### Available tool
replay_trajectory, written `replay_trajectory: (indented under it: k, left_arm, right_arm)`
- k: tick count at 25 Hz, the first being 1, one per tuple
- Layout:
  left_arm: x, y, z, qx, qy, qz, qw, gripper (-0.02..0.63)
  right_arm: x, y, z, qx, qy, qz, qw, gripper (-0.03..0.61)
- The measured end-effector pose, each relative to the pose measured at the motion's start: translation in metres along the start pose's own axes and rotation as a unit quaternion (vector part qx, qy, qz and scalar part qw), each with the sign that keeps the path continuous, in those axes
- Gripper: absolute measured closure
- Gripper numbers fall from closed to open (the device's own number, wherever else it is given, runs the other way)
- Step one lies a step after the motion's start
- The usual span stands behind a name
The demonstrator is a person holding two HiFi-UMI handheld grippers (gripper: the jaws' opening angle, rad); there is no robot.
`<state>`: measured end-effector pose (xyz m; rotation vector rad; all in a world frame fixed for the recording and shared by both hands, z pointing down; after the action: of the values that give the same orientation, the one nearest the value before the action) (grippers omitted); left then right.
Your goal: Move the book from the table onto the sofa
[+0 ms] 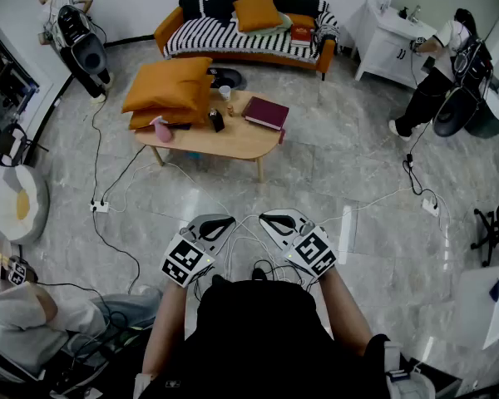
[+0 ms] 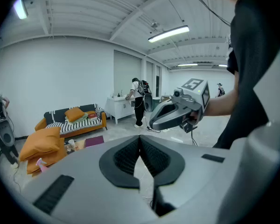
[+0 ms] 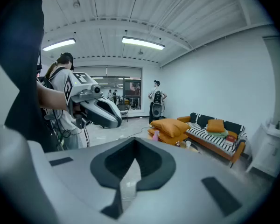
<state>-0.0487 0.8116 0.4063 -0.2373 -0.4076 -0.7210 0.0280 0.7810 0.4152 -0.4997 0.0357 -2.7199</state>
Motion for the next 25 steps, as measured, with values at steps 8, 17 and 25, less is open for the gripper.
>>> replay_trajectory:
  k: [8,17,25]
  left_arm:
    - [0.0,0.004,-0.003,0.005,0.008,0.003,0.9999,0.604]
    - [0.007,0.009,-0.002,0.008,0.011,0.01,0.9999,0.604]
    - [0.012,0.014,-0.004,0.008,0.012,0.014,0.9998,0.604]
  right_arm:
    - [-0.006,-0.003,0.001,-0.005,-0.006,0.006,1.0,0.572]
    - [-0.011,-0.005,0.004,-0.008,-0.012,0.006,1.0,0.572]
    - [-0.015,-0.006,0.01,-0.003,-0.014,0.001,1.0,0.572]
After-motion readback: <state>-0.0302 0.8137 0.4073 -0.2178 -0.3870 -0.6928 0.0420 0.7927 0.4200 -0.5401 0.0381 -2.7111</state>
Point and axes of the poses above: the fingertips, and each gripper's own axes: x forward along the fingers, y to its right, z out of its underside, the point moved 2 cm from there along -x, backward along the fingers, and after that the axes turned 10 degrees about z, right-handed, at the moved point
